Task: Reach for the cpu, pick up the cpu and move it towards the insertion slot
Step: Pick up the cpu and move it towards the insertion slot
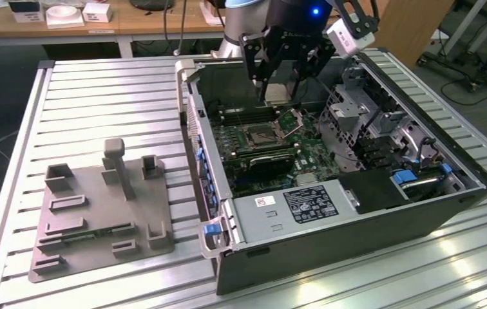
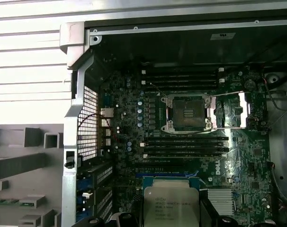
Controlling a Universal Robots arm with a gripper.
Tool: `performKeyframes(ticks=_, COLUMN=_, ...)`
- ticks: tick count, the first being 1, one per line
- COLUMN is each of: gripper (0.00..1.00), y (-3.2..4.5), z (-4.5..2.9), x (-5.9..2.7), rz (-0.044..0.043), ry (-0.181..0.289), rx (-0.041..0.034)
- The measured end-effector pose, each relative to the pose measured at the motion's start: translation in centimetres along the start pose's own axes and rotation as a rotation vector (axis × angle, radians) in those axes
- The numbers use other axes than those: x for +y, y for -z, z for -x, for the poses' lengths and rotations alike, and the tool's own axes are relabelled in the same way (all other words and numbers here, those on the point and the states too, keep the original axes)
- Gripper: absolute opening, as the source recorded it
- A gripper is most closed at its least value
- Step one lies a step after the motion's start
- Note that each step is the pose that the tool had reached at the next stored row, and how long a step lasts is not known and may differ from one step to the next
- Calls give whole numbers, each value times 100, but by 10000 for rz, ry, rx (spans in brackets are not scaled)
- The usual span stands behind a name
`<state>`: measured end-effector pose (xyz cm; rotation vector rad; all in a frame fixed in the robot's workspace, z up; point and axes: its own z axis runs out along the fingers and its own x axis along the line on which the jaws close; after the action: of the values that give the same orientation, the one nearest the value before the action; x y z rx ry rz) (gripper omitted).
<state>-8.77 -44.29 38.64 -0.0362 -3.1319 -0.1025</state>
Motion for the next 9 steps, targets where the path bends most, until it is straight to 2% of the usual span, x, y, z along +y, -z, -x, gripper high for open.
performKeyframes(ticks=2, gripper=54, y=-1, z=0, x=0, rz=1, ry=1, rx=-10)
performKeyframes(ticks=3, gripper=54, y=-1, z=-4, x=0, rz=6, ry=1, rx=-46)
performKeyframes(ticks=5, gripper=54, y=-1, z=-13, x=-1, rz=13, ry=11, rx=-170)
performKeyframes(ticks=6, gripper=54, y=-2, z=-15, x=0, rz=15, ry=13, rx=-203)
performKeyframes(ticks=9, gripper=54, y=-3, z=-15, x=0, rz=15, ry=14, rx=-207)
